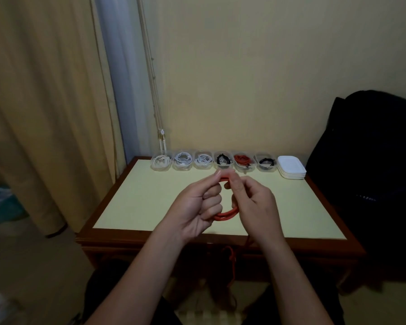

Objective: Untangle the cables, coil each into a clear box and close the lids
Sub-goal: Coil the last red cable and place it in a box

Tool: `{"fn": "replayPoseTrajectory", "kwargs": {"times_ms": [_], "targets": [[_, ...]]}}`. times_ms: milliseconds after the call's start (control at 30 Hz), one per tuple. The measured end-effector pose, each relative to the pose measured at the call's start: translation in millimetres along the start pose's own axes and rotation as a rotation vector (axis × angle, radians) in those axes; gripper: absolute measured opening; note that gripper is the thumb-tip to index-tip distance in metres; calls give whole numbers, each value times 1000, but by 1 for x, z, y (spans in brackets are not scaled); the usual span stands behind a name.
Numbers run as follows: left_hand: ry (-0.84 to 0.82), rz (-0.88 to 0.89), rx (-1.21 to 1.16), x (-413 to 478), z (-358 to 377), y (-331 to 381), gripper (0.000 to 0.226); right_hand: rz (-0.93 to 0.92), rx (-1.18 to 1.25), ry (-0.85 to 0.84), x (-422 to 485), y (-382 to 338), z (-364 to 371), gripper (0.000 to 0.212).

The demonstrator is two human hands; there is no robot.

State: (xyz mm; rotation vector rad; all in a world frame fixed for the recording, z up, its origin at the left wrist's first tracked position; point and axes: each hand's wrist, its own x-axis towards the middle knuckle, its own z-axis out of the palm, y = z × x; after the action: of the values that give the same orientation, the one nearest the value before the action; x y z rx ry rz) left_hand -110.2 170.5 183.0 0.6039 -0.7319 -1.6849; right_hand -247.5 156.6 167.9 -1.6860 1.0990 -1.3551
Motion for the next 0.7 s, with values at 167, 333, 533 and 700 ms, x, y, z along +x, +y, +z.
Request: {"fn": "replayPoseTrajectory", "kwargs": {"times_ms": [167,333,533,700], "targets": [[80,145,344,-1,7,-11,32,-44,-79,103,1,5,-2,46],[135,277,720,-3,5,-8,26,-71,-121,91,3,6,-4,43],[80,163,376,0,10,-11,34,-66,-69,92,3,4,-2,49],[82,113,72,1,5,7,35,-43,12,94,6,4,-10,43]]}}
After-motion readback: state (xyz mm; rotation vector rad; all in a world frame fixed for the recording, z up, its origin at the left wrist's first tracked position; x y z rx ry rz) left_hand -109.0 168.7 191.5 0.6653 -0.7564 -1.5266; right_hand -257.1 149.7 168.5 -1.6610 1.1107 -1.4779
